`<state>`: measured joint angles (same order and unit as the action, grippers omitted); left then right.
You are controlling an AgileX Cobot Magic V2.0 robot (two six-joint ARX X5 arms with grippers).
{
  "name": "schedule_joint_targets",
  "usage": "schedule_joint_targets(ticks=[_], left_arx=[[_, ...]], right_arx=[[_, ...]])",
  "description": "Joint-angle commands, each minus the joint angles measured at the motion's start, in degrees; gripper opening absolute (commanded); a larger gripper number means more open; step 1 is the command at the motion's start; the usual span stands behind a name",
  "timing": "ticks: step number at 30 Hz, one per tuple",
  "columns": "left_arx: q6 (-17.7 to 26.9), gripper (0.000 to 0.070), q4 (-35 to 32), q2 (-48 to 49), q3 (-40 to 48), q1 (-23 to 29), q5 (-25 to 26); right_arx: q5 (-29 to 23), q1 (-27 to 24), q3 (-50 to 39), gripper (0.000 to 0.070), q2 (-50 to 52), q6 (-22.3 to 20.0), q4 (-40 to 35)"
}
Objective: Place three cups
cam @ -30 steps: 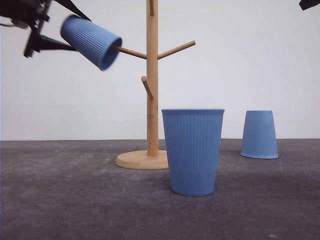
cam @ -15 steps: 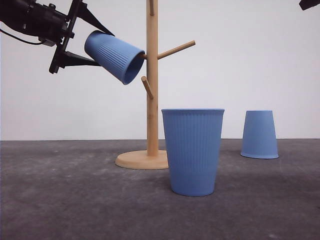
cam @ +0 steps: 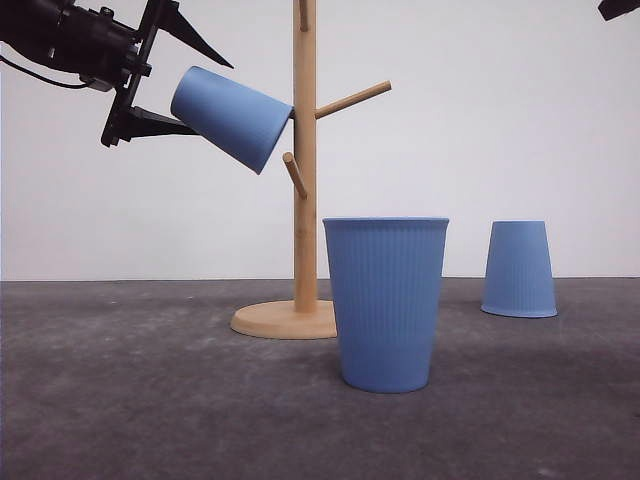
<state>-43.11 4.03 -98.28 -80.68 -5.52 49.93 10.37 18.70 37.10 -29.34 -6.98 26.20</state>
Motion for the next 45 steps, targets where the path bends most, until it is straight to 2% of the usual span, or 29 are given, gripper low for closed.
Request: schedule_joint_targets(ticks=[1,10,17,21,25,27,31,33,36,45], left_arx=[[0.55,0.0597,-0.9,-0.87,-1.57,-0.13,1.01],[1.04,0.06,-0.88,-0.86,-1.57,0.62,1.16],[7.25,0.0599,1.48,0.4,-1.57,4.27,2.45],[13.5,0.0581,7.28,3.0,-1.57,7.52,0.96],[22.89,0.0464,16.8,6.84,-1.57,9.92,-3.84],[27.97,0.0432,22.05,8.9,-1.57,10.53,-6.95],[38.57,0.0432,33.06,13.22,-1.39,10.82,-13.98],[41.35,0.0432,35.96,15.4,-0.23,10.82,-15.06],[41.5,0.0432,35.64,18.92,3.52,11.14,-15.51],[36.62,0.0431,24.88,32.94,22.57,11.34,-19.04]], right_arx=[[-0.09,0.26,0.94,0.0361,-0.15,1.03,-0.72],[-0.09,0.26,0.94,0.0361,-0.13,1.03,-0.72],[-0.09,0.26,0.94,0.0361,-0.11,1.03,-0.66],[-0.09,0.26,0.94,0.0361,-0.11,1.05,-0.59],[-0.09,0.26,0.94,0.0361,-0.11,1.05,-0.44],[-0.09,0.26,0.94,0.0361,-0.11,1.05,-0.46],[-0.47,0.26,0.94,0.0361,-0.13,1.62,-0.46],[-1.71,0.26,0.94,0.0361,-0.13,3.17,-0.44],[-1.9,0.24,0.94,0.0361,-0.13,4.86,-0.43],[-5.05,0.24,0.94,0.0361,-0.17,12.63,-0.29]])
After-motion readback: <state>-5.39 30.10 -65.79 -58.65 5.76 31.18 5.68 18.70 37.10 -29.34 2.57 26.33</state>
